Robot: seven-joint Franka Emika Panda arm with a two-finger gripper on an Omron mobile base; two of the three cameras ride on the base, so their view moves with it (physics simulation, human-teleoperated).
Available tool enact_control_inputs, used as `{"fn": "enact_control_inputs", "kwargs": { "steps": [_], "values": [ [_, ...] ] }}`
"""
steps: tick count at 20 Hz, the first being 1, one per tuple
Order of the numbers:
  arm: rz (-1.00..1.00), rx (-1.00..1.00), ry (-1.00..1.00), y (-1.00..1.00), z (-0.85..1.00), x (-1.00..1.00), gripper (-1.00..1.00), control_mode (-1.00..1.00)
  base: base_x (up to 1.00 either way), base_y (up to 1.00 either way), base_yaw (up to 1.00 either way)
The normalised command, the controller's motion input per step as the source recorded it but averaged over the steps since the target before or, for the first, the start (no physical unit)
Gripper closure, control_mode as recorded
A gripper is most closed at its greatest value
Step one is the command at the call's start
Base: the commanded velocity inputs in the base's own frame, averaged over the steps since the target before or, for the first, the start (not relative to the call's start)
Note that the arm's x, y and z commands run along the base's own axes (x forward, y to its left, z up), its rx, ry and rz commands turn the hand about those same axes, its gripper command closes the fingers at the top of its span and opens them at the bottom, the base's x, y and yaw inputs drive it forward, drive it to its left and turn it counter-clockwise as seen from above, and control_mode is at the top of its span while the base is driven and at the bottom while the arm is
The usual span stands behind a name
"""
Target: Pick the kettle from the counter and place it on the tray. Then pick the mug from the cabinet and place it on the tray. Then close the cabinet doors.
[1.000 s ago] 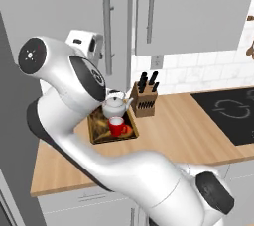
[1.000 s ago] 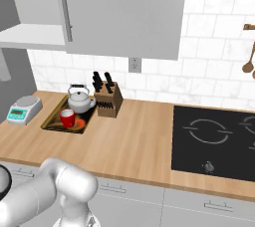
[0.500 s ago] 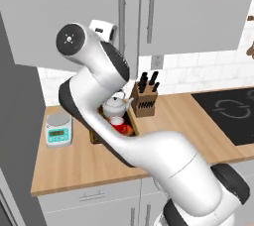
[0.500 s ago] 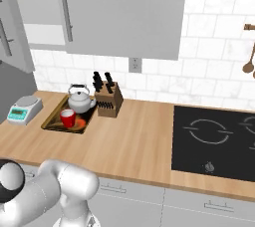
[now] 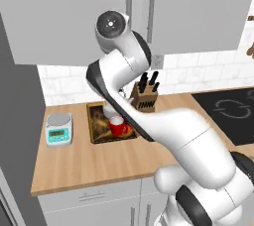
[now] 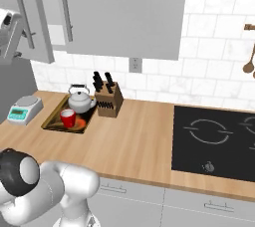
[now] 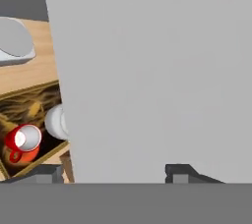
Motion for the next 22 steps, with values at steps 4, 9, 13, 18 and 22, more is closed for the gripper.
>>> {"fn": "enact_control_inputs", "kwargs": {
  "steps": [4, 9, 13, 18, 22],
  "values": [
    [0.22, 0.0, 0.0, -0.21, -0.07, 0.71, -1.0, -1.0, 0.0, 0.0, 0.0],
    [0.17, 0.0, 0.0, -0.13, -0.02, 0.66, -1.0, -1.0, 0.0, 0.0, 0.0],
    [0.07, 0.0, 0.0, -0.03, 0.0, 0.53, -1.0, -1.0, 0.0, 0.0, 0.0],
    [0.01, -0.01, 0.0, -0.01, 0.0, 0.53, -1.0, -1.0, 0.0, 0.0, 0.0],
    [0.01, -0.03, 0.0, -0.04, 0.0, 0.37, -1.0, -1.0, 0.0, 0.0, 0.0]
  ]
}}
